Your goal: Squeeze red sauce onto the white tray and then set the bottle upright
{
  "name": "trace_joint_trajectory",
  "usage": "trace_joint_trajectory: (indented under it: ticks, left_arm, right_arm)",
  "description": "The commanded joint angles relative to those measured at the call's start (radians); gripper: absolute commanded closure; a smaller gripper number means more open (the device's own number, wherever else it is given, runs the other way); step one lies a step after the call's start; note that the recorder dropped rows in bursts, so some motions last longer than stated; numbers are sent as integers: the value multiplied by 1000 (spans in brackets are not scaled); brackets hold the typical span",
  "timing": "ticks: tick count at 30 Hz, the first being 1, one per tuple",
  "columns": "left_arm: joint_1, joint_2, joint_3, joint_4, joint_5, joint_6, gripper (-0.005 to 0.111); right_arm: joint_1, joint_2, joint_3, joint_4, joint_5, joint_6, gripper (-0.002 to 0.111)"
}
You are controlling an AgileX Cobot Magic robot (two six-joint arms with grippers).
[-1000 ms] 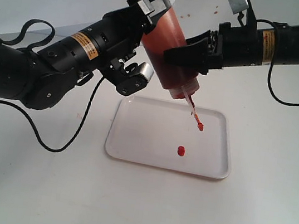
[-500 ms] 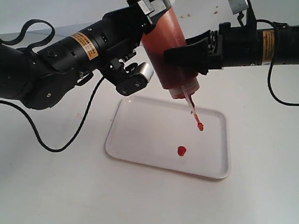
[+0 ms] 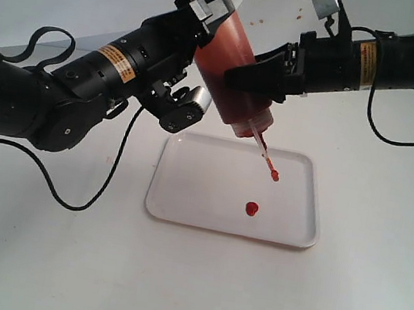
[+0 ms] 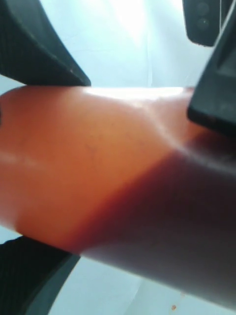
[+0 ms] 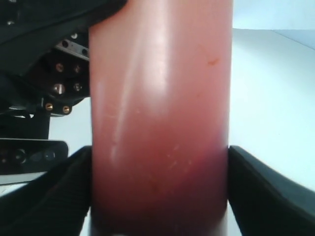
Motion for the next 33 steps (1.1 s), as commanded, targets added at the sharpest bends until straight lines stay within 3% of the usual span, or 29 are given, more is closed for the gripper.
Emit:
trace_joint_trajectory:
  ticks: [1,3,7,9,22,28,33]
  left_arm:
    - [0,-17,-12,-31,-96,-23,107]
    - [0,-17,-12,-31,-92,-23,107]
    - [0,-17,-12,-33,-83,-23,107]
    - [0,-15,-12,-54,-66,-23,107]
    - [0,-11,-10,-160,-62,-29,107]
    - [0,-11,45,-211,-66,-153,107]
    - [0,-11,97,-308,-145,-333,107]
  right_arm:
    - [-2,-2,5,-18,72,32,81]
    - [-2,-2,5,-18,68,34,63]
    - [-2,-2,5,-18,45,30,15]
    - [-2,-5,5,-18,30,28,7]
    - [-88,-111,5,-18,15,28,5]
    - [-164,-168,5,-18,19,28,5]
    - [-230,-182,5,-18,17,28,5]
